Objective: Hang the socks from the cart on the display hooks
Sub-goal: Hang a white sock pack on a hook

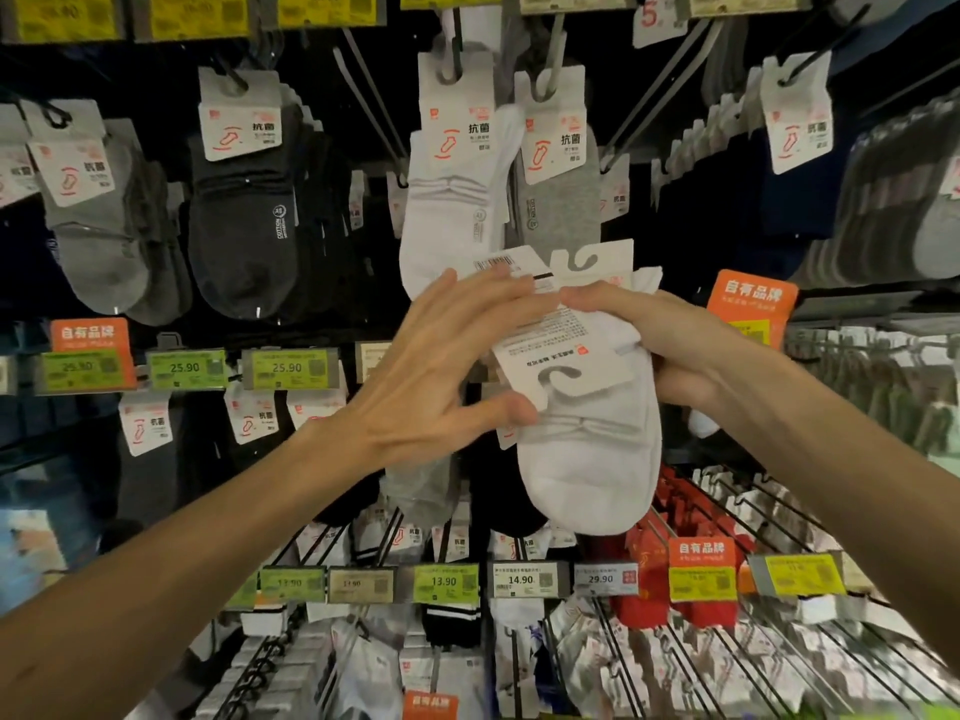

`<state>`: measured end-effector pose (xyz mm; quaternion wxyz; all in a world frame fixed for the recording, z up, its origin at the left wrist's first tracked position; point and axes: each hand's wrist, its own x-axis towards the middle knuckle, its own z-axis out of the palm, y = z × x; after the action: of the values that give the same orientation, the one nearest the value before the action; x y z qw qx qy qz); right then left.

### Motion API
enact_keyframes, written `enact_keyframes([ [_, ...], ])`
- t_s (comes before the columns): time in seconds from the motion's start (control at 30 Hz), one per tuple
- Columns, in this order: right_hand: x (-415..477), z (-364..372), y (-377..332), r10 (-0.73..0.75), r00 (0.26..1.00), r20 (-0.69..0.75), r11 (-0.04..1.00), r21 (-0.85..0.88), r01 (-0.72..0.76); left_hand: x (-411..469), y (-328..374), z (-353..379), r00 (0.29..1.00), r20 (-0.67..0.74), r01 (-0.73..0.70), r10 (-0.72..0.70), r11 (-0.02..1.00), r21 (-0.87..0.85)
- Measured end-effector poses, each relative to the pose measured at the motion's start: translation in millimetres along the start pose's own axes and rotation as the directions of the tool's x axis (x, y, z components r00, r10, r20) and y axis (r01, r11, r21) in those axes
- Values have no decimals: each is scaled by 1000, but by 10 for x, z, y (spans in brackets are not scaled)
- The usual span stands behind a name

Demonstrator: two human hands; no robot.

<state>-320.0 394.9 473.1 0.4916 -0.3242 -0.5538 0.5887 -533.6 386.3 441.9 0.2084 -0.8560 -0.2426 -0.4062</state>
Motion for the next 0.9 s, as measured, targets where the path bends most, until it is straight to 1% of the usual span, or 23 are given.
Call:
enact_keyframes([
  [0.1, 51, 91, -12, 63, 995, 73, 985, 153, -74, 94, -96, 60, 989, -122, -76, 88, 993, 94],
  [0.13, 71, 128, -5, 81, 995, 66, 980, 176, -91, 138, -96, 60, 980, -176, -79, 97, 991, 104],
  [0.17, 102, 154, 10, 88, 995, 40, 980, 176, -93, 192, -83, 46, 967, -243, -57, 76, 995, 82],
  [0.2, 128, 179, 27, 79, 997, 2, 984, 160, -79, 254, -74, 26, 948, -318, -18, 29, 999, 38],
  [0.27, 157, 232, 65, 51, 996, -77, 993, 113, -42, 371, -62, -44, 889, -444, 102, -115, 993, -53],
  [0.33, 156, 250, 91, 48, 993, -105, 994, 99, -38, 439, -102, -104, 822, -498, 235, -276, 961, -145],
  [0.4, 144, 241, 88, 43, 993, -113, 995, 95, -32, 475, -140, -156, 769, -480, 330, -422, 906, -267],
  [0.47, 116, 233, 57, 24, 993, -113, 995, 98, -13, 491, -140, -197, 730, -432, 399, -529, 844, -360],
  [0.53, 98, 230, 21, -2, 993, -116, 994, 105, 14, 509, -160, -223, 724, -351, 422, -593, 784, -455],
  [0.57, 88, 232, 6, -19, 993, -119, 994, 106, 32, 519, -188, -228, 722, -296, 425, -625, 739, -523],
  [0.6, 77, 231, -13, -41, 992, -122, 993, 105, 54, 533, -208, -252, 708, -235, 436, -666, 675, -595],
  [0.67, 70, 223, -55, -100, 988, -119, 989, 94, 111, 548, -244, -317, 660, -96, 468, -745, 508, -723],
  [0.73, 73, 209, -95, -175, 978, -110, 982, 48, 181, 557, -255, -380, 610, 53, 509, -791, 340, -791],
  [0.77, 75, 202, -118, -214, 970, -117, 976, 11, 217, 565, -259, -406, 587, 106, 527, -802, 280, -802],
  [0.8, 76, 193, -144, -254, 959, -128, 967, -23, 253, 574, -264, -426, 571, 129, 535, -811, 248, -808],
  [0.83, 82, 181, -173, -297, 944, -142, 955, -48, 293, 585, -277, -441, 558, 124, 534, -821, 241, -810],
  [0.9, 102, 148, -230, -375, 910, -178, 927, -89, 365, 611, -328, -461, 537, 62, 529, -841, 278, -802],
])
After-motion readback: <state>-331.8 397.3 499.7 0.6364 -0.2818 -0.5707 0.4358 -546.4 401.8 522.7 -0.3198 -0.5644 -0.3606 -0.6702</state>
